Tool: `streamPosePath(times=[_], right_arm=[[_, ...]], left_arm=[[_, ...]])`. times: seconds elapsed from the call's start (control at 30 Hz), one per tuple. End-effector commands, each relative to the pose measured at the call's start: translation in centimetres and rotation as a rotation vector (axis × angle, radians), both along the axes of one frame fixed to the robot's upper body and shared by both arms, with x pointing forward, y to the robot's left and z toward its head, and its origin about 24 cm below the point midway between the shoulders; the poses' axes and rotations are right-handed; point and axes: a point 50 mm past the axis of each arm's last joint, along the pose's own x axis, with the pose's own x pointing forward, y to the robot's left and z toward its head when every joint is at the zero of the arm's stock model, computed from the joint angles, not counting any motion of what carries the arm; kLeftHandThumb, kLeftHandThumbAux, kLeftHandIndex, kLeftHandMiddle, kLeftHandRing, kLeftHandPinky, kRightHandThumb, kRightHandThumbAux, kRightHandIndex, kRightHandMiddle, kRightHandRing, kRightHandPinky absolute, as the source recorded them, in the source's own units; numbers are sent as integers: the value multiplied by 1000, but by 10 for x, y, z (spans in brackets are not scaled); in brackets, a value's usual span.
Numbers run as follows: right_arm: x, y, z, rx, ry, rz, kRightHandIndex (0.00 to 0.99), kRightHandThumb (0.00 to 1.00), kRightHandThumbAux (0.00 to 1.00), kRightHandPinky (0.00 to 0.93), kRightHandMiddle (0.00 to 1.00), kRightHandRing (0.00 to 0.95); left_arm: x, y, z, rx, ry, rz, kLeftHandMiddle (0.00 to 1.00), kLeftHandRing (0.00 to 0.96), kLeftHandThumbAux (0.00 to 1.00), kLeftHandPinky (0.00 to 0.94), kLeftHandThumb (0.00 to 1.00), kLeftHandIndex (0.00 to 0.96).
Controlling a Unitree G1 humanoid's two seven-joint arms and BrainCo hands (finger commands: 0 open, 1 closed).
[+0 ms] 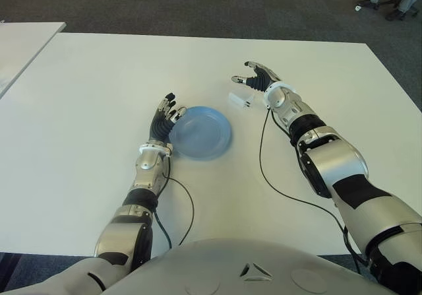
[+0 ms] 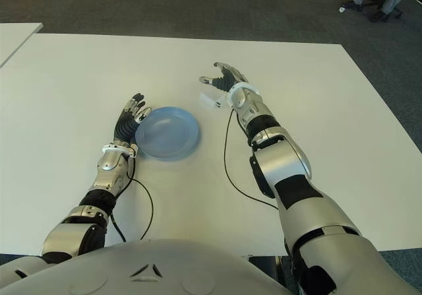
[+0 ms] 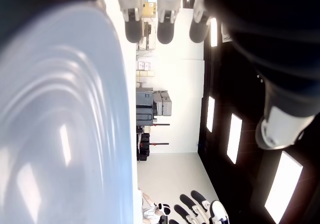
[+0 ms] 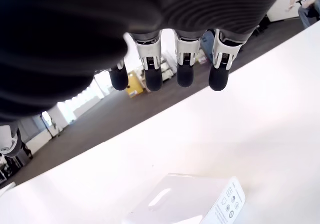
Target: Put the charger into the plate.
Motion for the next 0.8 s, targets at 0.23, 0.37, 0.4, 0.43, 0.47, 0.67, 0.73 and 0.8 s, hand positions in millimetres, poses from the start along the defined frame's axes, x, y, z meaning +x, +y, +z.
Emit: streamPosePath(times=[0.23,0.37,0.4,0.43,0.47,0.67,0.73,0.8], right_arm=[[-14,-2,-31,-35,80,-38,0,441,310,0,0,0],[-16,-3,-35,-52,93,-48,0,428,302,0,0,0],[-16,-4,-37,-56,96,-50,0,423,297,0,0,0],[-17,-4,-38,-60,102,-53,0,420,293,0,0,0],[-18,-4,-40,-62,106,-55,0,418,292,0,0,0],[-22,-5,-48,-77,129,-63,0,408,279,0,0,0],[-24,-5,-50,-81,136,-64,0,406,276,0,0,0],[-26,-6,-54,-87,145,-65,0,402,271,0,0,0]], left_arm=[[-12,-4,-14,-1,85,-21,28,10,533,0,0,0],[-12,-4,-14,0,86,-24,28,9,532,0,0,0],[-12,-4,-14,0,86,-24,29,9,531,0,0,0],[-13,-4,-14,1,86,-26,29,9,531,0,0,0],[-13,-4,-13,1,86,-27,29,9,530,0,0,0],[-15,-4,-12,5,82,-32,31,10,530,0,0,0],[-16,-3,-11,6,81,-33,31,10,530,0,0,0],[-17,-3,-11,6,81,-35,32,11,533,0,0,0]])
